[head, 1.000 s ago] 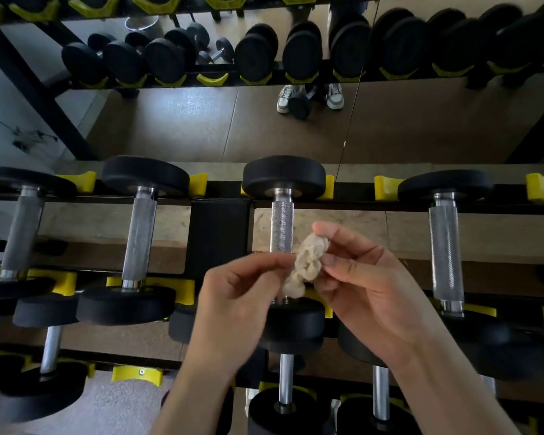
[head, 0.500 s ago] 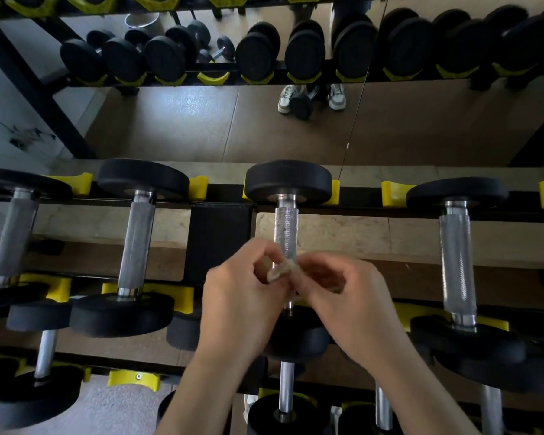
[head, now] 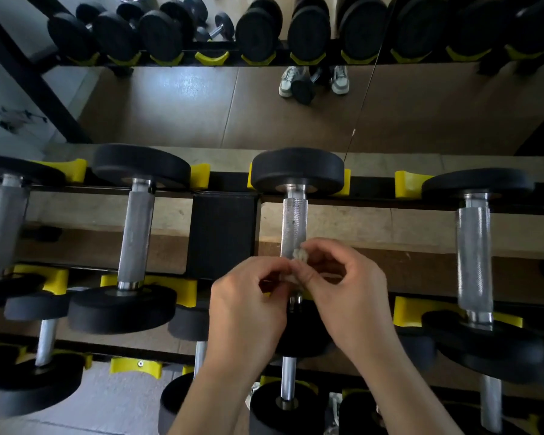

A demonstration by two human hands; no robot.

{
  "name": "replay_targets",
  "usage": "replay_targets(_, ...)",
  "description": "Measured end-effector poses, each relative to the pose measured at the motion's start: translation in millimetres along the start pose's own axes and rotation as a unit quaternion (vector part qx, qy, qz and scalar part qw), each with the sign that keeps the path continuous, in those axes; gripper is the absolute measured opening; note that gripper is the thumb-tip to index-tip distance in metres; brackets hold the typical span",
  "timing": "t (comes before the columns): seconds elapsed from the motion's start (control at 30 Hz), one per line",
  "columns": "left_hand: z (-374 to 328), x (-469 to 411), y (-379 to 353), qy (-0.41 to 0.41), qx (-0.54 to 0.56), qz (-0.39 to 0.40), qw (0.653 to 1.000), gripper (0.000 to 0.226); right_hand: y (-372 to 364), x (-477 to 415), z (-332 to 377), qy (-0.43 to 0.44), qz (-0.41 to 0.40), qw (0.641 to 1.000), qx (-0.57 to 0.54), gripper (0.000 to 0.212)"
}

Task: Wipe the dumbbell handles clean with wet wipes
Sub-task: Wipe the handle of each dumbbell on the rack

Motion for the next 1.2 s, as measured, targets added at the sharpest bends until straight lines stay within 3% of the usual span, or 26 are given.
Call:
replay_targets(0.13,5.8,10.9,-0.1,0.043,0.055,-0.015,0.997,0.042,-4.4,10.7,1.6,0.047,0.028,0.996,0.064,0.039)
replay_targets(0.3,7.6,23.8,0.2,0.034,0.087,0.031,0.995,0.046,-5.6,12.0,3.0,0.107,-0.044,0.988,0.106,0.023)
replay_targets(0.43,15.9,40.8,0.1,-0.023,0.016,0.024,0.999,0.029,1.6,-22.6,15.3,0.184,-0.112,0.969,0.124,0.014)
replay_targets(0.53,22.2,45.0,-5.0,-0.033,-0.015,0.019,0.999,0.032,5.9,-55.5,14.8,0.177,-0.166,0.965,0.102,0.017)
replay_targets(0.7,16.8,37.3,-13.6,-0.044,-0.062,0.046,0.996,0.041,-5.7,-34.0,2.3,0.115,-0.072,0.988,0.075,0.030)
replay_targets(0.83,18.2,34.5,-17.7,-0.046,-0.069,0.057,0.995,0.042,-0.2,-52.5,12.4,0.157,-0.122,0.976,0.091,0.014)
replay_targets(1.0,21.2,38.1,-18.3,-0.051,-0.069,0.032,0.996,0.048,-3.8,-17.0,4.9,0.224,-0.014,0.961,0.160,0.023)
replay_targets(1.13,24.0,43.5,-16.3,0.015,-0.053,0.017,0.998,0.070,-2.9,-52.9,26.3,0.232,-0.106,0.951,0.176,0.012)
replay_targets(1.2,24.0,45.0,-15.2,0.031,-0.074,0.021,0.997,0.075,-3.8,-57.0,29.1,0.221,-0.105,0.953,0.180,0.010)
Point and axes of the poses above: each hand's wrist, its own x-axis away from the middle knuckle, its own y-axis out of the back of the hand, z = x × y, the point moved 5 cm from there along -x, towards the middle knuckle, and after that the axes turned 3 degrees about -y, right-handed, at the moved point
